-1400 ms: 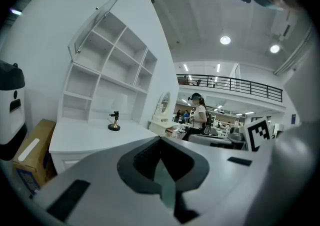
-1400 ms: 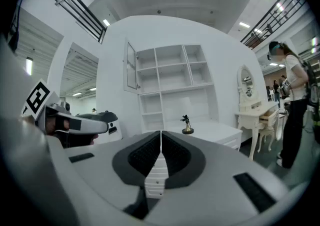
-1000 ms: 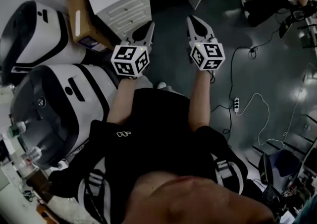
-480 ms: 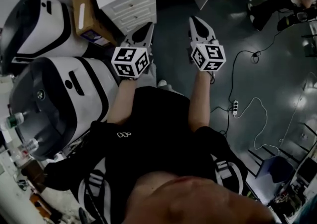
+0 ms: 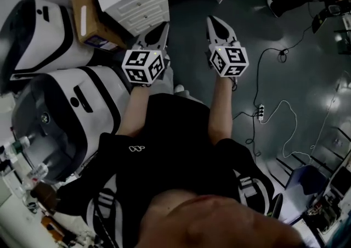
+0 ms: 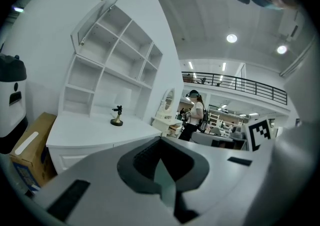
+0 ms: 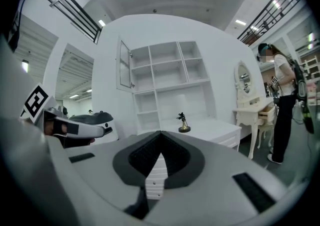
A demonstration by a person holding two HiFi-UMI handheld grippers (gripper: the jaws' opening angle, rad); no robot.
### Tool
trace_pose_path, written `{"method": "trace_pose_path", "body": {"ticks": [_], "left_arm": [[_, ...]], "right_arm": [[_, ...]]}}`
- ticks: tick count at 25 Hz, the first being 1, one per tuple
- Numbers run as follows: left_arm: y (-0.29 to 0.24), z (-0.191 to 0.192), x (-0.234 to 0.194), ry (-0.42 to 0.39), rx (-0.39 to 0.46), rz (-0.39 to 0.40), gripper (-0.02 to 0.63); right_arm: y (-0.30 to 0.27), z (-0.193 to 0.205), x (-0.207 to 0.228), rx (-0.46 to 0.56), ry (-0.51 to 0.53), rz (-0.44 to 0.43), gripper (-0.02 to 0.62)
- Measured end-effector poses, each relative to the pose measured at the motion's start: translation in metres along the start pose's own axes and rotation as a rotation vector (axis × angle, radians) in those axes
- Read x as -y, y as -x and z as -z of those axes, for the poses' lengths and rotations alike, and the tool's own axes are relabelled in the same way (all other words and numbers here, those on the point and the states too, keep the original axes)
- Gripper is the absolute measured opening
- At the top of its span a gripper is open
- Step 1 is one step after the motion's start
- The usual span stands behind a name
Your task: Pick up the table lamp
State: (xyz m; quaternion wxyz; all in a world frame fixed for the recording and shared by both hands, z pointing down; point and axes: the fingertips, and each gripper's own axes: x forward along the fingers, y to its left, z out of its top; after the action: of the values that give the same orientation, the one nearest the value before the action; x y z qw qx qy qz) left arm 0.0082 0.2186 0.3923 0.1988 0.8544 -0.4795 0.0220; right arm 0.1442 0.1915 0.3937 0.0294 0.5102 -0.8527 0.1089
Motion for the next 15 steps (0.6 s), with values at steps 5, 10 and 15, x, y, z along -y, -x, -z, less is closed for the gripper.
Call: {"method": "trace_pose_path", "body": {"ticks": [5, 10, 15], "left_arm": [[-0.021, 0.003, -0.005, -0.007, -0.041, 0.008, 0.011], [-0.035, 0.008, -0.028, 0.000, -0.075, -0.014, 0.011], [-0.046, 0.011, -0.053, 0.018, -0.104, -0.042, 0.011]], "right_arm": [[-0.014, 0.008, 0.018, -0.012, -0.045, 0.021, 0.018], [-0.042, 0.019, 0.019, -0.033, -0.071, 0.006, 0.018], [-0.073, 0.030, 0.015, -0.066, -0.087, -0.023, 0.018]]}}
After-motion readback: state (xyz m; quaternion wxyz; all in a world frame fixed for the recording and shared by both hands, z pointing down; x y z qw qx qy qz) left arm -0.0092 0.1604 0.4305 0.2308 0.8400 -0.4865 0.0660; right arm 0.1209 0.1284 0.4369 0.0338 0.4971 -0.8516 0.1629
